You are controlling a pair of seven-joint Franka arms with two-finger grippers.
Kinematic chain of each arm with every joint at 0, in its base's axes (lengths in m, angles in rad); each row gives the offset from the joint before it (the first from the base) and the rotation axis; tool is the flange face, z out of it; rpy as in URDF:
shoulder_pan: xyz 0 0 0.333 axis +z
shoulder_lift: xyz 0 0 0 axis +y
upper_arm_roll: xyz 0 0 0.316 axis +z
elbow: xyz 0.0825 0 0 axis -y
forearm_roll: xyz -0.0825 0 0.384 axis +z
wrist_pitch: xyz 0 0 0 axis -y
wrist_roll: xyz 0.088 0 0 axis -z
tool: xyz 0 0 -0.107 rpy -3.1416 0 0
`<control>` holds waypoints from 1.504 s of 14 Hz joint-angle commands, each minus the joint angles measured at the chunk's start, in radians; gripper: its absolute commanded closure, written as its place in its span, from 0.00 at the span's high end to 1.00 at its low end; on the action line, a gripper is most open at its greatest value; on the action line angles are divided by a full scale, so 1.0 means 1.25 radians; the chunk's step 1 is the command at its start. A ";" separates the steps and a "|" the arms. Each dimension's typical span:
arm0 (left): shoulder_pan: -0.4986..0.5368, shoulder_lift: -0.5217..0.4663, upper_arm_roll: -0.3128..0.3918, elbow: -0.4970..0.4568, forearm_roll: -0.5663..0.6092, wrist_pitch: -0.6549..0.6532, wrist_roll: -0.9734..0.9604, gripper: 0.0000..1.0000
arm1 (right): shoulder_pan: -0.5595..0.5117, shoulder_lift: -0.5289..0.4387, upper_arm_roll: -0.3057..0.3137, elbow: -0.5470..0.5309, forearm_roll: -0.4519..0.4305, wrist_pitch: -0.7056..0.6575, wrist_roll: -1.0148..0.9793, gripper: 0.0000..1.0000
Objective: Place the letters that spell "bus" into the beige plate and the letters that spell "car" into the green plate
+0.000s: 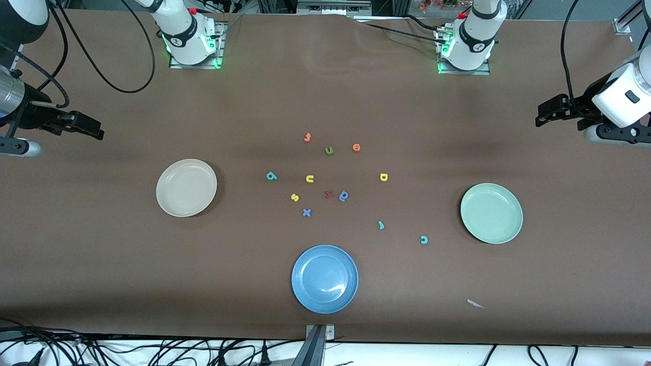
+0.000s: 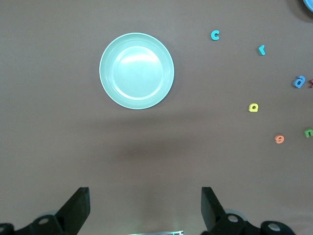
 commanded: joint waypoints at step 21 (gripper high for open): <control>0.005 0.008 -0.001 0.023 0.000 -0.019 0.020 1.00 | 0.001 0.009 0.002 0.011 0.013 0.002 -0.014 1.00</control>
